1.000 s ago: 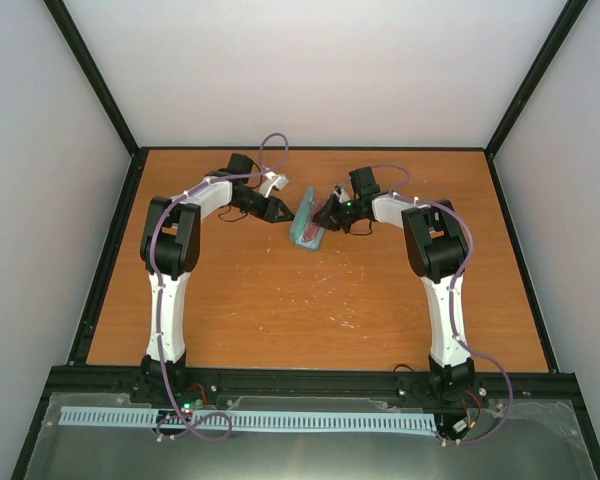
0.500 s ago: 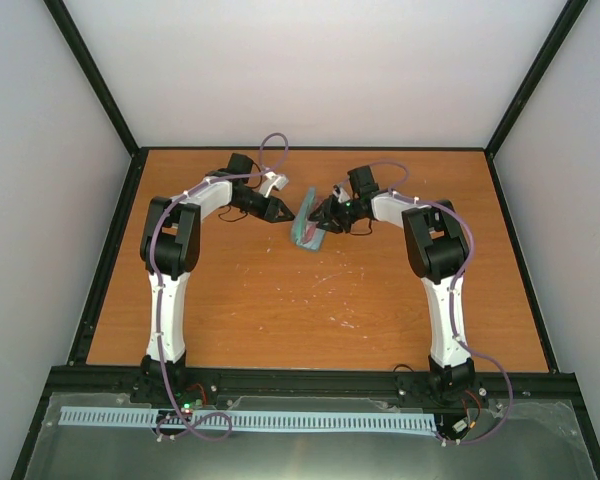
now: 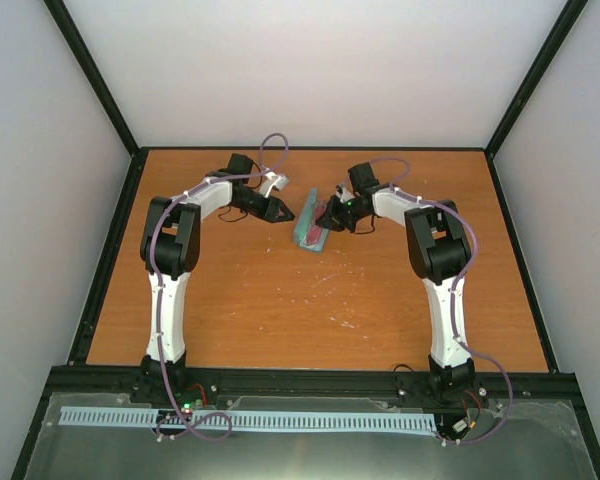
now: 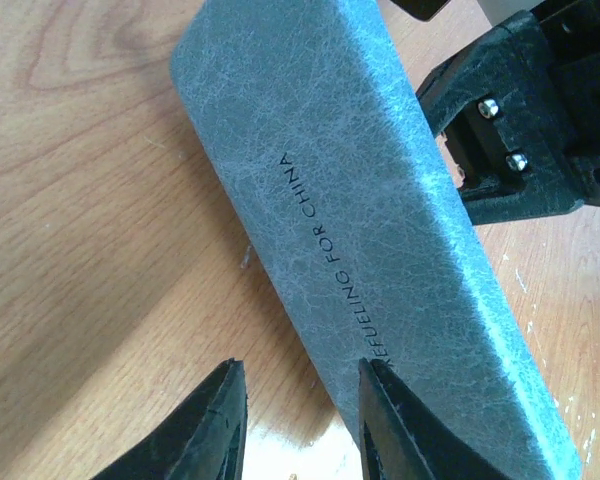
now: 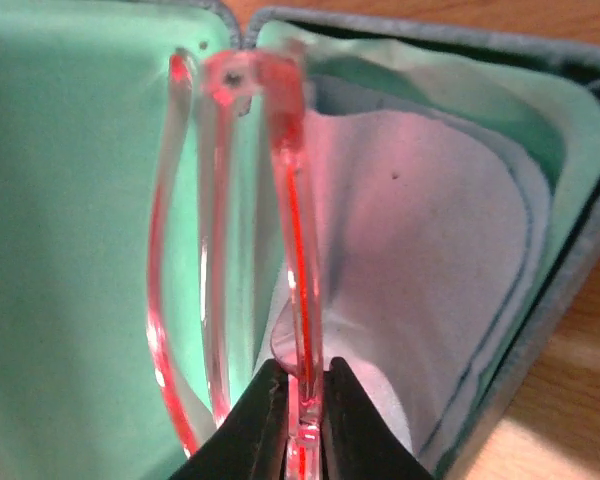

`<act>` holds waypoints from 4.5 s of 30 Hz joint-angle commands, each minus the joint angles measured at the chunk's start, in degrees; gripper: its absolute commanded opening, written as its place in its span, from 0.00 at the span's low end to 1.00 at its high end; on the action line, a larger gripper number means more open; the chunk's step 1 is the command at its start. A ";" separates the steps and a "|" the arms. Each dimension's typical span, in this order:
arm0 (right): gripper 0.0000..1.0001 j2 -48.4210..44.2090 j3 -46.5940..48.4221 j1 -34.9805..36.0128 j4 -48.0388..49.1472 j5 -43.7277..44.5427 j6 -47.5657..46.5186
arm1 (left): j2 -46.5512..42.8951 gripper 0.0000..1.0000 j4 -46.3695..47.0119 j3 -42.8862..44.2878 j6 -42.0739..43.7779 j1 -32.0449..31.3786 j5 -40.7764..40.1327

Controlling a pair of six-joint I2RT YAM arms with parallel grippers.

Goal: Organize the sunglasses
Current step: Place the sunglasses in the sunglasses case, then close the sunglasses case at the center of the board, then reset both arms

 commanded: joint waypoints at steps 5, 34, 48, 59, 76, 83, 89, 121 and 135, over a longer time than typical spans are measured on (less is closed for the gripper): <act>0.37 -1.97 4.51 0.17 -3.82 0.65 -1.52 | -2.45 0.33 0.86 0.04 -0.59 -0.22 1.04; 0.16 -3.08 6.07 0.18 -12.85 4.40 -5.17 | -3.40 0.33 2.06 -2.06 -0.76 -0.31 1.33; 0.16 -4.47 2.68 0.55 -13.13 4.98 -5.68 | -3.50 0.33 1.90 0.13 -0.94 -0.32 0.28; 0.24 -17.12 -8.14 -2.66 -7.32 8.53 -2.86 | -2.68 0.33 1.41 6.38 -2.23 -0.37 0.58; 0.03 -7.72 -7.54 -2.33 -7.23 12.52 -2.85 | -1.20 0.33 1.71 5.46 -1.91 -4.05 -0.58; 0.03 -5.07 -6.69 -1.75 -4.77 10.83 -1.91 | -0.34 0.33 1.59 5.67 -1.89 -5.31 -0.89; 0.03 -3.31 -6.72 -0.98 -2.98 9.51 -1.50 | 0.27 0.33 1.66 5.87 -1.82 -6.51 -1.11; 0.03 -3.51 -8.96 -0.81 -0.27 7.30 -1.90 | 4.27 0.32 1.29 8.30 -2.18 -11.46 -0.31; 0.30 -16.77 -12.98 -4.55 -9.63 15.28 -7.60 | -8.39 0.71 2.58 6.76 -3.13 -5.86 -4.88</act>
